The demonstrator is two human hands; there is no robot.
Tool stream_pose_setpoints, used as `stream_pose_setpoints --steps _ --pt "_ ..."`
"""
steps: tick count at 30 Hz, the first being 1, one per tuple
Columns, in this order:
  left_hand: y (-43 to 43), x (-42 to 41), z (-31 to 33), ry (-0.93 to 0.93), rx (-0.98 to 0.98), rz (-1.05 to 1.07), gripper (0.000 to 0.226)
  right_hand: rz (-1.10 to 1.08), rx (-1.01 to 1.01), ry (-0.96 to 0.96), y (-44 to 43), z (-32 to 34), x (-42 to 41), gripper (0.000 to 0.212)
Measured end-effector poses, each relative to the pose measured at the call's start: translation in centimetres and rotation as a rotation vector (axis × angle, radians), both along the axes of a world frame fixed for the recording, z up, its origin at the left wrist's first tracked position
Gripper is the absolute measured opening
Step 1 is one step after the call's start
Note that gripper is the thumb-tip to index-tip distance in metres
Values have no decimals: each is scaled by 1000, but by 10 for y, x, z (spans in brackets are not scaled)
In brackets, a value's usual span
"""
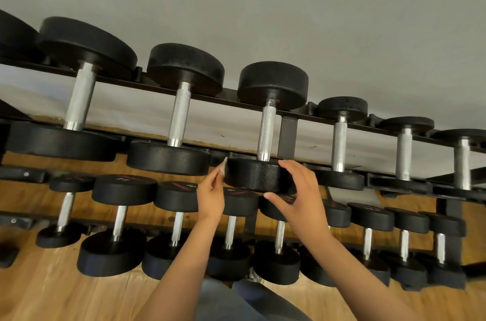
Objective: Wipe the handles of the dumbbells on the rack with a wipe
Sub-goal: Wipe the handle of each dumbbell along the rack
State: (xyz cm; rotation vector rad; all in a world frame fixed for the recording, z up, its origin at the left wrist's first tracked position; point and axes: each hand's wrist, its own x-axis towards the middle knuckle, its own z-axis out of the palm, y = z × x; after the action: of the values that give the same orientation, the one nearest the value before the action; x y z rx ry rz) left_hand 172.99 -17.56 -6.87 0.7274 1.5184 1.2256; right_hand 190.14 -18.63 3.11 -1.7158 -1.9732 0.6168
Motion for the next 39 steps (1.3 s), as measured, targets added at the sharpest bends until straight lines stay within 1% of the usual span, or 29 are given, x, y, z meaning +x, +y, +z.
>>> stream_pose_setpoints --steps 3,6,8,12,16,22,26,29,31,34,36,39 --pt "9 -1 -8 -129 -93 -21 34 3 -10 8 1 1 0 70" --pt "10 -4 -10 -184 -101 -24 33 5 -18 2 0 2 0 70" --pt "7 -5 -10 -189 -91 -29 32 0 -20 -12 0 2 0 70" --pt "-5 -9 -9 -140 -79 -16 28 -15 -28 -28 -1 3 -3 71" --pt "-19 -13 -4 -131 -89 -5 21 -25 -36 -23 -1 6 -6 71" --pt "-5 -14 9 -143 -101 -21 28 -46 -63 -32 -4 11 -10 70" --pt "-8 -2 22 -180 -113 125 28 -75 -85 -9 -5 15 -14 68" --pt "-27 6 33 -127 -9 155 27 -92 -88 -1 -6 15 -18 68" --pt "-31 6 41 -39 111 79 27 -109 -89 9 -7 15 -20 68" --pt "-21 -1 47 161 288 -50 29 -120 -68 14 -9 14 -23 69" --pt "-21 -5 47 255 364 -127 34 -132 -65 33 -10 14 -25 69" --pt "-39 -2 52 333 435 -244 37 -146 -46 64 -12 12 -26 68"
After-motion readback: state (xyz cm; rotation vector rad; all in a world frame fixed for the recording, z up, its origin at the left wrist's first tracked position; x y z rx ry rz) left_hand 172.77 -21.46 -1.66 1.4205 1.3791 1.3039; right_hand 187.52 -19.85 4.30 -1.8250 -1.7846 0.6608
